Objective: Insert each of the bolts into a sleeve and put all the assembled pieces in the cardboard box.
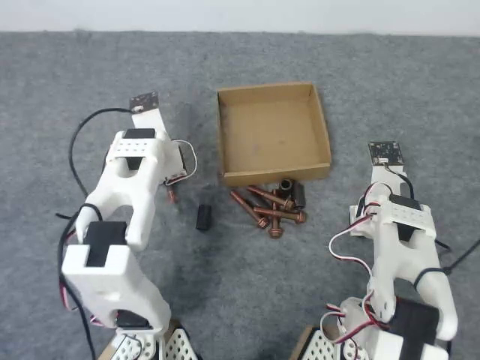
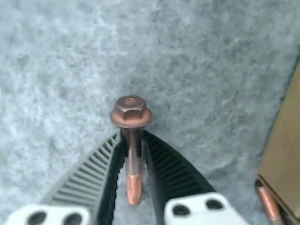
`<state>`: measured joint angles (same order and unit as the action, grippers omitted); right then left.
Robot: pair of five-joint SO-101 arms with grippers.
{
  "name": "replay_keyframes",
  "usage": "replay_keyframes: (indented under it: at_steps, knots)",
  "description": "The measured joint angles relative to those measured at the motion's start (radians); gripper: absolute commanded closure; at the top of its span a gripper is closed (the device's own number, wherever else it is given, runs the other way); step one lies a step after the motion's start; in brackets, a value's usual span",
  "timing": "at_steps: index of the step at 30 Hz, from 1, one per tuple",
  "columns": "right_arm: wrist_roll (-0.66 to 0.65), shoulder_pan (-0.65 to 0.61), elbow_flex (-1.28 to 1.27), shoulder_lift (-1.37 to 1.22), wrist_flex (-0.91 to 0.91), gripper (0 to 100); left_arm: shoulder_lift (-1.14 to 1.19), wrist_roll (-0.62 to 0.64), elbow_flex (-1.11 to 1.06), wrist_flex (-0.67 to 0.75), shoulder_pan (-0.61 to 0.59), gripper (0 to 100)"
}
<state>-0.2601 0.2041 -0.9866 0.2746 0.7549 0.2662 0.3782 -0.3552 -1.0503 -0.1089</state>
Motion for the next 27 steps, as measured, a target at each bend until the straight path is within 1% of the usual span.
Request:
replay_keyframes:
  at_steps: [2, 5, 7, 10, 16, 27]
  knots:
    - [0.000, 0.000, 0.000, 0.000, 0.000, 99.2, 0.000, 0.008, 0.000, 0.000, 0.000, 94]
    - [0.000, 0.000, 0.000, 0.000, 0.000, 99.2, 0.000, 0.009, 0.000, -0.002, 0.000, 83]
    - [0.000, 0.000, 0.000, 0.000, 0.000, 99.2, 0.000, 0.011, 0.000, -0.008, 0.000, 79]
    - [0.000, 0.000, 0.000, 0.000, 0.000, 99.2, 0.000, 0.011, 0.000, -0.012, 0.000, 81]
    - [0.000, 0.000, 0.000, 0.000, 0.000, 99.2, 0.000, 0.014, 0.000, -0.012, -0.005, 93]
    - [0.000, 0.000, 0.000, 0.000, 0.000, 99.2, 0.000, 0.014, -0.029, 0.094, -0.005, 93]
